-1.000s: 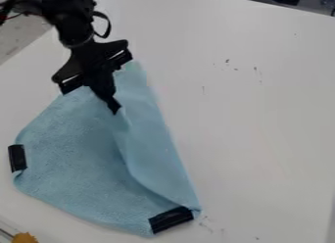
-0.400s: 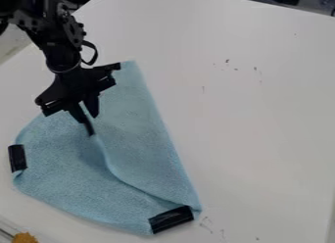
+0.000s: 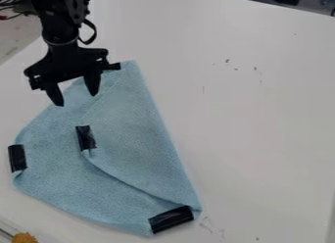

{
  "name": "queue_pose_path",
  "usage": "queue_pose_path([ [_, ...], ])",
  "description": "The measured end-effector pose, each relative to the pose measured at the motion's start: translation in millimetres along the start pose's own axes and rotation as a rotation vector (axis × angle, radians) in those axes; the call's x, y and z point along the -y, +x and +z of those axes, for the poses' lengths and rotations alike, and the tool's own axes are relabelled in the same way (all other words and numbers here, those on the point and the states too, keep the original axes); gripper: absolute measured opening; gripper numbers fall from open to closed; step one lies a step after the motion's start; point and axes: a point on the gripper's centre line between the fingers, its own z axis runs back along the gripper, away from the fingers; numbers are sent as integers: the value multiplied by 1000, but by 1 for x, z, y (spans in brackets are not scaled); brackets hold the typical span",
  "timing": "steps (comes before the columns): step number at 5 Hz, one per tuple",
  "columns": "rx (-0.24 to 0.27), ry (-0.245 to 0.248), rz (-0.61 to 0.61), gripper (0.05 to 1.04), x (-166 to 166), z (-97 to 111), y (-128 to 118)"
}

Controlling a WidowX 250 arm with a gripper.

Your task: Fold the cloth from top right to the center

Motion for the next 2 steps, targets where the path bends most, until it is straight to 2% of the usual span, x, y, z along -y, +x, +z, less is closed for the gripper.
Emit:
queue_pose_path([
  [1,-4,-19,-48,1012,8,0,8],
  [2,-13,-39,-122,1008,20,-4,11],
])
